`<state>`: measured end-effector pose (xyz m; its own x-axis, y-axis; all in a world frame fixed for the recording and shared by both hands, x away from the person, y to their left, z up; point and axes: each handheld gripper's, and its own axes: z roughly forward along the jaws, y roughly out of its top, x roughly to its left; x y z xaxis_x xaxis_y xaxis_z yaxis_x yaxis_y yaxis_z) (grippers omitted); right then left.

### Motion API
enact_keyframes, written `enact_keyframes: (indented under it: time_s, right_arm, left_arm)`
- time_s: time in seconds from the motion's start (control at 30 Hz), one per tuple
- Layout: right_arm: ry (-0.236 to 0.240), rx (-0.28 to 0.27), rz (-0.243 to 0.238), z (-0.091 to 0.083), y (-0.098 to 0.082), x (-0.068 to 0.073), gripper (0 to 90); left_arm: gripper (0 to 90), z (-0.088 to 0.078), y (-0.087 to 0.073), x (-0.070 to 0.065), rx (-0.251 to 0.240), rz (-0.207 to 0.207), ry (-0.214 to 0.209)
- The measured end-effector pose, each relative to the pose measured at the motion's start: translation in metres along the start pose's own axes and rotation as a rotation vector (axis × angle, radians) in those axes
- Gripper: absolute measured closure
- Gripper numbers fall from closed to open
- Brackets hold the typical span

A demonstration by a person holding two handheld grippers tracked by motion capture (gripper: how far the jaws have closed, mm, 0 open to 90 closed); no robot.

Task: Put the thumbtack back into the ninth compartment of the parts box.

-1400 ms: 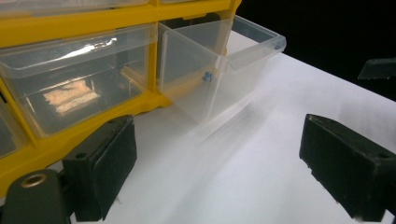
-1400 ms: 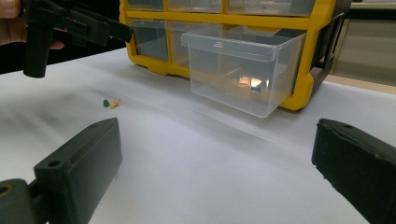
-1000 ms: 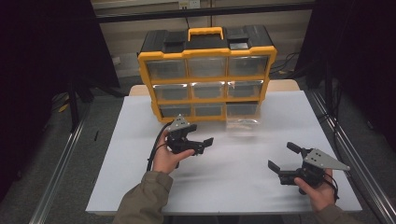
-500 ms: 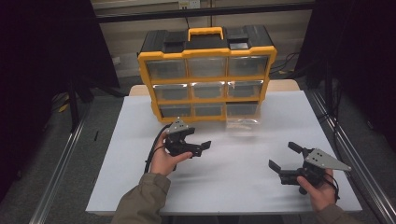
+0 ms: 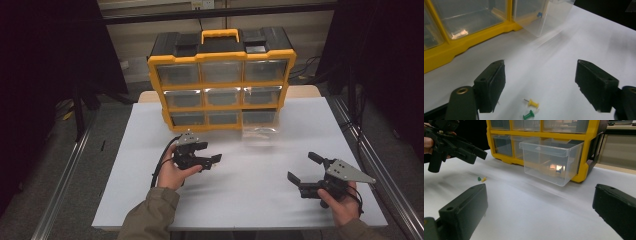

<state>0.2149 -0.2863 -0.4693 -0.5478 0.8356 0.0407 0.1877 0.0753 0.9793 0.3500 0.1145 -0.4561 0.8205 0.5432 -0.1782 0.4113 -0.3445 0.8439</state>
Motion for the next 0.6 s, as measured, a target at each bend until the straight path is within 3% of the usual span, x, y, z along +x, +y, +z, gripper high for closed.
enact_keyframes:
  time_s: [0.43, 0.6]
  right_arm:
    - [0.002, 0.004, -0.006, 0.001, -0.001, 0.001, 0.0]
    - [0.001, 0.003, -0.008, 0.001, -0.001, 0.001, 0.0]
  left_arm:
    - [57.5, 0.009, -0.011, 0.002, 0.118, 0.017, -0.002]
    - [61.0, 0.015, -0.013, 0.004, 0.150, 0.026, 0.015]
